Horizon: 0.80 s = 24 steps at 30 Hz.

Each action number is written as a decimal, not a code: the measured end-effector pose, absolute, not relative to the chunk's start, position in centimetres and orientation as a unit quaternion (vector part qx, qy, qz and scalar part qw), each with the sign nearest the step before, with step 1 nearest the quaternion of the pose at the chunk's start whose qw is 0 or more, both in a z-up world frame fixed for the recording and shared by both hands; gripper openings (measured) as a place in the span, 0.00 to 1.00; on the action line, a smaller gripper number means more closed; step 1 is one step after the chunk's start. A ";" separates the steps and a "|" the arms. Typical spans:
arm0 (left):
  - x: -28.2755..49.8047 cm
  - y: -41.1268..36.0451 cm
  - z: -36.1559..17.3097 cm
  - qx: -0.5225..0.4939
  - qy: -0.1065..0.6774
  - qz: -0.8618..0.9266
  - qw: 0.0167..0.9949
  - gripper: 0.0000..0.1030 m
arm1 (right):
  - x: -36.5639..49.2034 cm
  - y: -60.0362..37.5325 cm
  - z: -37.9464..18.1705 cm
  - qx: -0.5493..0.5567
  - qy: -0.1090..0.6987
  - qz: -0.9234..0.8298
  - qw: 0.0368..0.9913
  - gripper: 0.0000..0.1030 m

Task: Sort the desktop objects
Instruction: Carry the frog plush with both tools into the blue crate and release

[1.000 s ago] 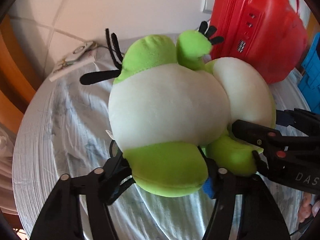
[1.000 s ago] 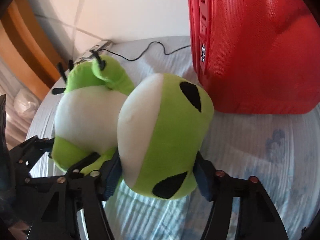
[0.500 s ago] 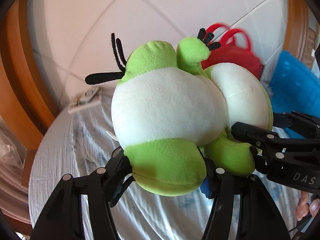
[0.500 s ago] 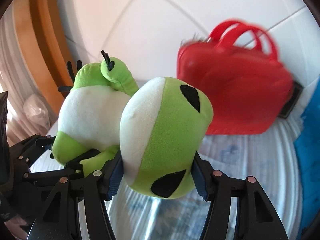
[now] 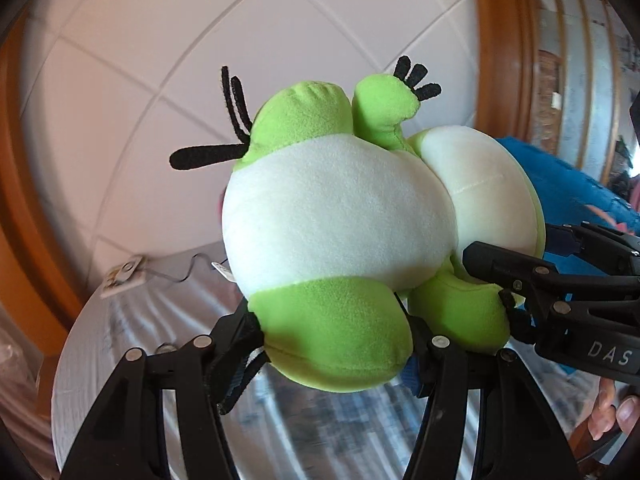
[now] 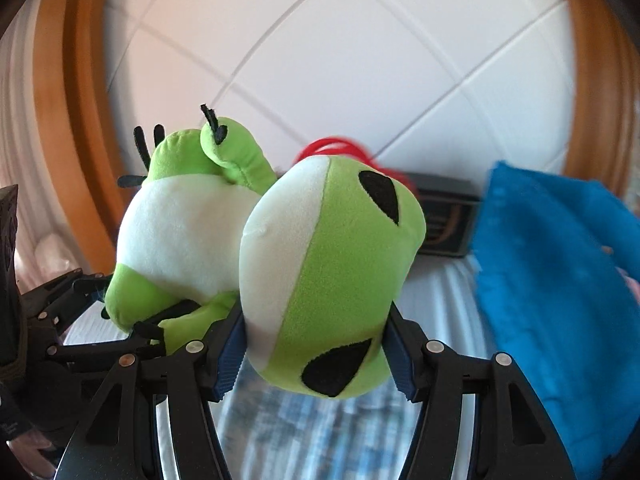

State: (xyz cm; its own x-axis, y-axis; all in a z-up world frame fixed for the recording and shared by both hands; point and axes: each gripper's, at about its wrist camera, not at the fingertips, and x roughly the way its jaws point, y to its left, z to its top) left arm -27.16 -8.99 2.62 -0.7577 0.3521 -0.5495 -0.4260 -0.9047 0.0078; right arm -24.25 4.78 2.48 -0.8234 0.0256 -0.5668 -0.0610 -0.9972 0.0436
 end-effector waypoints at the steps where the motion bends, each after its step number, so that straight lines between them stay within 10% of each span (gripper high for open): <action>1: -26.8 -8.1 3.1 -0.274 0.067 0.935 0.215 0.58 | -23.3 5.8 2.9 -0.291 0.031 0.956 0.031 0.59; 24: -16.7 28.1 10.6 -0.211 0.142 0.870 0.422 0.58 | -4.7 36.5 8.6 -0.207 0.101 0.939 0.254 0.60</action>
